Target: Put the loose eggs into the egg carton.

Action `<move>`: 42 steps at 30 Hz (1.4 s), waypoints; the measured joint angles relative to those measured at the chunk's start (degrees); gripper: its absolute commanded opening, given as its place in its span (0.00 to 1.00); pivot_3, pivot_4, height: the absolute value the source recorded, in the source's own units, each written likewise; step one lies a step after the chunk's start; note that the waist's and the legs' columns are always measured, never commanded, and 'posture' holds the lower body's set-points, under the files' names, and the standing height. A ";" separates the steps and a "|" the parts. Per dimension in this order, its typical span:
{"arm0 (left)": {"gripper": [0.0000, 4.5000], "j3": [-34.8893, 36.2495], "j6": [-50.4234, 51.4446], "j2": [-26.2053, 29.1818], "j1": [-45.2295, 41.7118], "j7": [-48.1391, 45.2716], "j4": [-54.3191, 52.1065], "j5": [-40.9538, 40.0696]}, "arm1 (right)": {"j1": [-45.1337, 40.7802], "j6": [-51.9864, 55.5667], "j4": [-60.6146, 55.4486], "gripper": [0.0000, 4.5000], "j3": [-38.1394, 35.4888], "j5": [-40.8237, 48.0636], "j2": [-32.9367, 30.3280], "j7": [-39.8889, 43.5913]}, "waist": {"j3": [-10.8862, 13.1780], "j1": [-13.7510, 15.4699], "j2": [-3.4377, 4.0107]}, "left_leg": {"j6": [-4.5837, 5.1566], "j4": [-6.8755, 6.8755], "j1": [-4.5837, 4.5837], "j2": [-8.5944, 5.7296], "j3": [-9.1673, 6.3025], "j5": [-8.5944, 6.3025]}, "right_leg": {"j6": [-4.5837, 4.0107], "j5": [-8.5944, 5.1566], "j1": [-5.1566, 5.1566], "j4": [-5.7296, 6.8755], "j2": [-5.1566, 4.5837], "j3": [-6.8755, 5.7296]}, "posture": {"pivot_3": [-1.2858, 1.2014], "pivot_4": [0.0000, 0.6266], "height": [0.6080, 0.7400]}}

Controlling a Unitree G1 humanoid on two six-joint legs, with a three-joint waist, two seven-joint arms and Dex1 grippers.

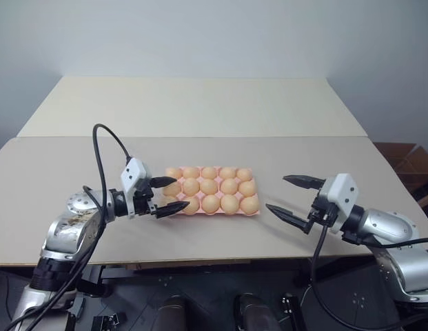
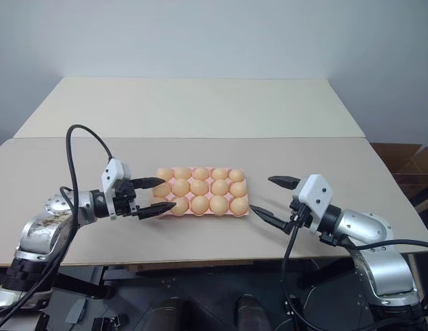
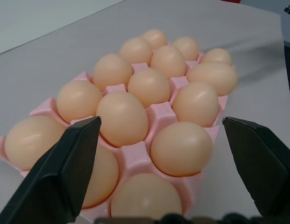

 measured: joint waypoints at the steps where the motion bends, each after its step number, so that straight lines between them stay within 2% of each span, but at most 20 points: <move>1: 0.99 0.27 -0.08 0.20 0.00 0.03 0.00 -0.01 | 0.00 0.00 -0.06 1.00 0.00 0.00 0.00 -0.19 | 0.00 0.00 0.00 | 0.00 0.00 0.00 0.00 0.00 0.00 | 0.00 0.00 0.00 0.00 0.00 0.00 | 0.52 0.24 1.00; 6: 0.99 8.80 -0.93 4.37 2.49 -0.36 0.02 -1.85 | 1.38 0.03 -1.43 1.00 -0.03 0.00 -0.05 -0.34 | 0.00 -0.57 0.00 | 0.01 -0.02 0.00 0.09 0.00 -0.01 | -0.04 -0.03 -0.03 0.00 0.05 -0.01 | 0.52 0.24 1.00; 10: 0.99 18.88 -1.42 10.06 11.47 -5.29 0.07 -5.21 | 2.22 0.13 -1.87 1.00 0.01 -0.03 -0.30 -0.10 | 0.00 -1.22 0.02 | 0.02 -0.05 0.04 0.12 0.05 -0.02 | -0.07 -0.07 -0.05 0.00 0.01 0.00 | 0.52 0.24 1.00; 13: 0.99 23.30 -1.47 10.74 17.09 -7.10 -0.27 -6.29 | 1.24 0.12 -1.49 1.00 -0.07 -0.02 -1.08 0.56 | 0.01 -0.99 0.02 | 0.01 -0.04 0.07 0.12 0.08 -0.02 | 0.16 -0.22 -0.03 0.00 -0.04 -0.01 | 0.52 0.24 1.00; 17: 0.99 29.46 -1.28 10.61 26.06 -7.23 -1.88 -7.51 | 0.11 0.10 0.57 1.00 -0.59 0.01 -2.21 2.21 | 0.00 -0.61 0.00 | 0.01 -0.04 0.09 0.19 0.06 -0.02 | -0.28 -0.48 -0.02 0.01 -0.06 -0.06 | 0.52 0.24 1.00; 22: 0.99 30.48 -0.57 7.22 28.17 -3.32 -7.71 -9.06 | -2.06 -0.03 3.13 1.00 -0.52 0.01 -2.47 3.87 | 0.00 0.18 0.01 | 0.01 -0.04 0.09 0.16 0.08 -0.02 | -0.33 -0.44 -0.01 0.03 -0.08 -0.02 | 0.52 0.24 1.00; 27: 0.99 30.45 0.14 6.09 28.17 -0.23 -10.38 -10.21 | -3.86 -0.32 5.84 1.00 -0.64 0.02 -3.19 5.94 | 0.00 0.16 0.00 | 0.01 -0.04 0.09 0.15 0.07 -0.02 | -0.44 -0.29 -0.03 0.05 0.00 -0.03 | 0.52 0.24 1.00; 37: 0.99 29.89 0.14 5.43 28.71 2.20 -12.38 -10.24 | -5.78 -1.53 8.26 1.00 -1.73 0.00 -4.24 8.20 | 0.00 0.05 0.00 | 0.01 -0.04 0.12 0.16 0.08 -0.02 | -0.35 -0.40 -0.02 0.07 0.03 -0.03 | 0.52 0.24 1.00; 42: 0.99 29.71 0.18 6.05 28.60 2.91 -12.49 -10.25 | -3.70 -1.86 8.12 1.00 -1.89 -0.03 -4.21 7.99 | 0.00 0.17 0.00 | 0.01 -0.04 0.08 0.14 0.06 -0.03 | -0.38 -0.35 -0.02 0.06 0.00 -0.04 | 0.52 0.24 1.00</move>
